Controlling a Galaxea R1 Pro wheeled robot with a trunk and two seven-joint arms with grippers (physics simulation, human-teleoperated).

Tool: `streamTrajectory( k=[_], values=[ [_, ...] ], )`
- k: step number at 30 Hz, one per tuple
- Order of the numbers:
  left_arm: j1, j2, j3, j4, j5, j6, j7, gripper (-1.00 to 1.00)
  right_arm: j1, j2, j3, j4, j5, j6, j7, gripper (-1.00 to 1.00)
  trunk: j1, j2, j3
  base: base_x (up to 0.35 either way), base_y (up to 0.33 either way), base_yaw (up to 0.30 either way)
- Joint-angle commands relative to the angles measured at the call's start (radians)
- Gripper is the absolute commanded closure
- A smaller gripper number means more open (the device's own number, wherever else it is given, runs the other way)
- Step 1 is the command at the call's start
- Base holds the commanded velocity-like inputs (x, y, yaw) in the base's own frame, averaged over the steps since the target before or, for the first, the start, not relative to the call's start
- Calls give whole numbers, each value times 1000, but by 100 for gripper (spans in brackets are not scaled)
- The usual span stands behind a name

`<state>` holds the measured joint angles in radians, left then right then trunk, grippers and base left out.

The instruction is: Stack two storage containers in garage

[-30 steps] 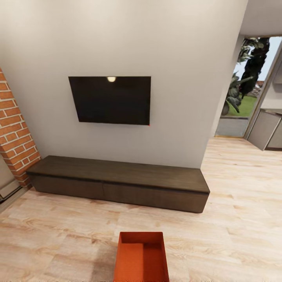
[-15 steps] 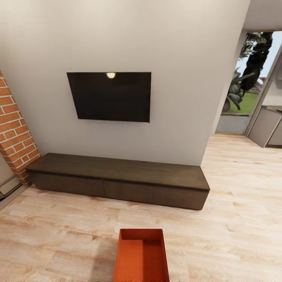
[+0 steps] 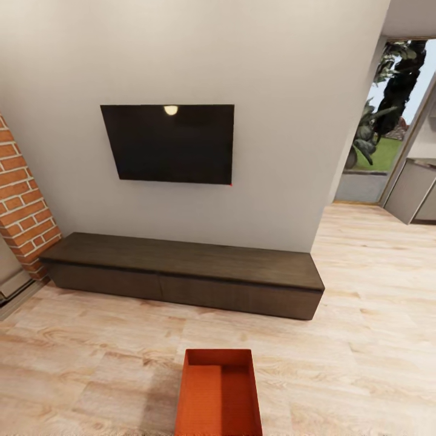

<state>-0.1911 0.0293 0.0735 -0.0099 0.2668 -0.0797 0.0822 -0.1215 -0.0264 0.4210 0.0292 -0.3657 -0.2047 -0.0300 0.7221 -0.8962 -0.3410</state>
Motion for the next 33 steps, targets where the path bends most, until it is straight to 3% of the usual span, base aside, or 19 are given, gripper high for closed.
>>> streamTrajectory(
  k=[1,33],
  values=[
    [-1,0,7,1,0,-3,1,-100,-1,1,8,3,-7,-5,-1,-100,0,-1,-3,0,0,0],
    [-1,-2,10,0,1,-3,1,-100,-1,0,10,3,-6,-5,-1,-100,0,-1,-54,0,0,0]
  ],
)
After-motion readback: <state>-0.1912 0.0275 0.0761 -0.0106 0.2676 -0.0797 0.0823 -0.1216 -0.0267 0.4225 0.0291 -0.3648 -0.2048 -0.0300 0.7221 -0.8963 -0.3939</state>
